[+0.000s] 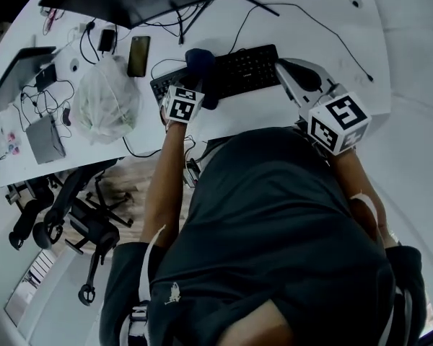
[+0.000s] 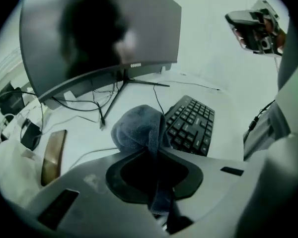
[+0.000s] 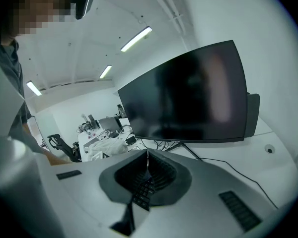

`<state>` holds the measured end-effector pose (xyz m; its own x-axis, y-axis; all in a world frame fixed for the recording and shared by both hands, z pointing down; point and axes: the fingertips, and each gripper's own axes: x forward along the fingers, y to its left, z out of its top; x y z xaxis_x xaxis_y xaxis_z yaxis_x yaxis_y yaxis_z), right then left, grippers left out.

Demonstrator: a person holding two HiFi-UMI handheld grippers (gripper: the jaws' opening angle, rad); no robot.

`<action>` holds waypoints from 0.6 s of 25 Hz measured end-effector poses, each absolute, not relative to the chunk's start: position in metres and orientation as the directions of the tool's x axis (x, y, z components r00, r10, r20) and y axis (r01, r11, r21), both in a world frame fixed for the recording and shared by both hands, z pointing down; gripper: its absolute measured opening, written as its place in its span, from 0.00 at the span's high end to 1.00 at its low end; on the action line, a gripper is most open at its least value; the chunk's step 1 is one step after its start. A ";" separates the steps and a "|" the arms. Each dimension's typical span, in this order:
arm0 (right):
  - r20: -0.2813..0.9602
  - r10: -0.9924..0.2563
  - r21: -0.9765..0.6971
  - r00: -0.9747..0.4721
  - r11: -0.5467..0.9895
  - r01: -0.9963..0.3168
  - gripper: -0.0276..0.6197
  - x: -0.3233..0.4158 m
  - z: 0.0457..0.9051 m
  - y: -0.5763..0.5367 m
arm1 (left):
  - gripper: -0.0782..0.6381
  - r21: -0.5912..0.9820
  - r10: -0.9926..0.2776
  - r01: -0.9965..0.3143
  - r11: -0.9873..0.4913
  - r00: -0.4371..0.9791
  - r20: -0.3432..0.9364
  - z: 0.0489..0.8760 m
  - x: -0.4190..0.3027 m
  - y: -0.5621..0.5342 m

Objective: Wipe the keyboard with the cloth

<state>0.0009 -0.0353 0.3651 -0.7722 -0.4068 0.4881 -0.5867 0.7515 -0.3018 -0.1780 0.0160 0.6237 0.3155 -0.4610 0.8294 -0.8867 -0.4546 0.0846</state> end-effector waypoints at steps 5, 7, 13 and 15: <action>0.488 -0.421 -0.301 -0.765 0.741 -0.600 0.94 0.021 0.369 -0.041 | 0.84 0.179 -0.409 -0.890 -0.418 0.361 0.838 0.634 -0.138 0.070; 0.494 -0.434 -0.302 -0.753 0.726 -0.617 0.94 0.031 0.372 -0.046 | 0.84 0.222 -0.342 -0.862 -0.456 0.400 0.850 0.642 -0.111 0.108; 0.490 -0.406 -0.320 -0.771 0.739 -0.592 0.94 0.032 0.375 -0.053 | 0.84 0.101 -0.477 -0.887 -0.451 0.335 0.812 0.618 -0.128 0.036; 0.486 -0.393 -0.324 -0.781 0.749 -0.578 0.94 0.029 0.376 -0.052 | 0.84 0.083 -0.484 -0.898 -0.433 0.309 0.818 0.621 -0.144 0.004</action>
<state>0.0295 -0.0515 0.3757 -0.7809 -0.3930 0.4855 -0.5781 0.7491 -0.3235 -0.1437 0.0043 0.6209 0.3093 -0.4842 0.8184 -0.8976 -0.4330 0.0831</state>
